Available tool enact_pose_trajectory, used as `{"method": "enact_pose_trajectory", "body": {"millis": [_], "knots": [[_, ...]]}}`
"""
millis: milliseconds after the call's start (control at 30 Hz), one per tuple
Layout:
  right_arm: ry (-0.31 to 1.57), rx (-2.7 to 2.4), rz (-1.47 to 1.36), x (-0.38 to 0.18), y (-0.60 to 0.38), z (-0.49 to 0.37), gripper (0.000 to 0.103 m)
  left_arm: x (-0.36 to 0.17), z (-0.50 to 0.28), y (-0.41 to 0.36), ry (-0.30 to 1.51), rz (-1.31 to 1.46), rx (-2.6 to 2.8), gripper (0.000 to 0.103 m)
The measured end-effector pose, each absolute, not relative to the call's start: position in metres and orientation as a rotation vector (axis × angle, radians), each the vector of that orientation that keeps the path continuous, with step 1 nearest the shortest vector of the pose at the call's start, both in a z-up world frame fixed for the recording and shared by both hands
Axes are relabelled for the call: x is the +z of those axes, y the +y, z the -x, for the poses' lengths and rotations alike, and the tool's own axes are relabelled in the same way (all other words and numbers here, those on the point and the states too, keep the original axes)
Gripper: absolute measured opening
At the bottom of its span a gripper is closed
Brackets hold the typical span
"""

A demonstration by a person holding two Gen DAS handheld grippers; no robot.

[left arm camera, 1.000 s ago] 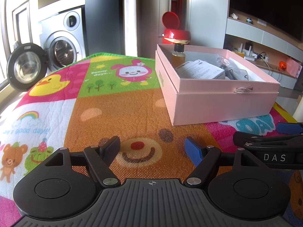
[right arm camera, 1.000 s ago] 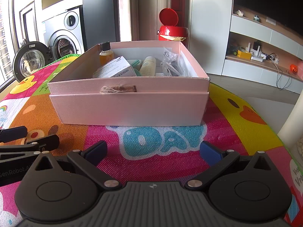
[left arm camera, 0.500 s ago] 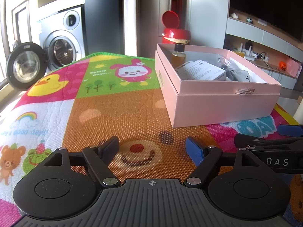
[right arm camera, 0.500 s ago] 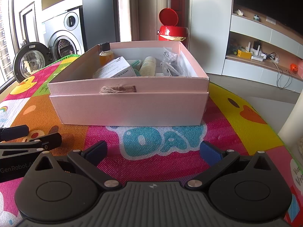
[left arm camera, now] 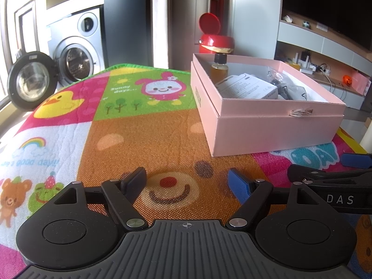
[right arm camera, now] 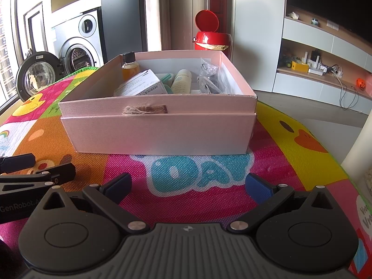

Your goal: Organize rigid objects

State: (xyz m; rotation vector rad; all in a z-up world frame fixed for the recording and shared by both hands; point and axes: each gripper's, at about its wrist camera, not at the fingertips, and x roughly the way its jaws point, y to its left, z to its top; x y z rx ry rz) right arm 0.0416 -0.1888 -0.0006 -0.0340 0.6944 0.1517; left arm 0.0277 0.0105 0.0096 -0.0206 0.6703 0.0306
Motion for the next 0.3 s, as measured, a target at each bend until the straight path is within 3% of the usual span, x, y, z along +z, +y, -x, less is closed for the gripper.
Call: {"method": "enact_pose_trajectory", "body": {"millis": [300], "knots": [[0.694,0.15,0.037,-0.0009,-0.1887,-0.0416,0.103,0.0095,-0.0263,0.0121,0.667,0.025,0.031,0.081]]}}
